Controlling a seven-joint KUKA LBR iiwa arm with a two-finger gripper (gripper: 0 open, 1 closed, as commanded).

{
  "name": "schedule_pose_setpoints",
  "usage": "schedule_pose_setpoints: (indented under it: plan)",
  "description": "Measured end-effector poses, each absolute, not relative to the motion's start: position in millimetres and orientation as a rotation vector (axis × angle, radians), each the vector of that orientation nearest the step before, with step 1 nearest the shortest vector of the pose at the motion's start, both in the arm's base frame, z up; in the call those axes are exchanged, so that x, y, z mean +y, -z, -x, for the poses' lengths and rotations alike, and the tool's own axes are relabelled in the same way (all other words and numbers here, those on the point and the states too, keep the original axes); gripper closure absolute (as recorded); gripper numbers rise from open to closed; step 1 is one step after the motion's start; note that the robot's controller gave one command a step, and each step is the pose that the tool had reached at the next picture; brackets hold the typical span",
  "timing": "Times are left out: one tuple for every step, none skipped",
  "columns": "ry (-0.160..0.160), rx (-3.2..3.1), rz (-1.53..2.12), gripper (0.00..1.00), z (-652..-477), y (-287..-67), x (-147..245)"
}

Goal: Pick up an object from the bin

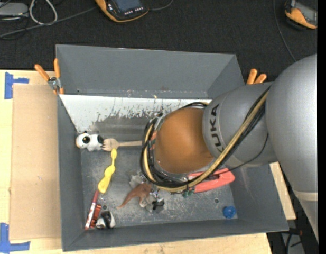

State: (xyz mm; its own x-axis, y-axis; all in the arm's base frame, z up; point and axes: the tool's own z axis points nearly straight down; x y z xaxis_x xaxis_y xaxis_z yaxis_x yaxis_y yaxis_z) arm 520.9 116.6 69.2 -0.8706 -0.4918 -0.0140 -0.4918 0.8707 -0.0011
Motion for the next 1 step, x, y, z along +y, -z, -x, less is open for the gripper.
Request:
schedule_pose_setpoints:
  plan:
    - [-0.005, 3.034, 0.796, 1.0, -518.2, -104.4, 116.9]
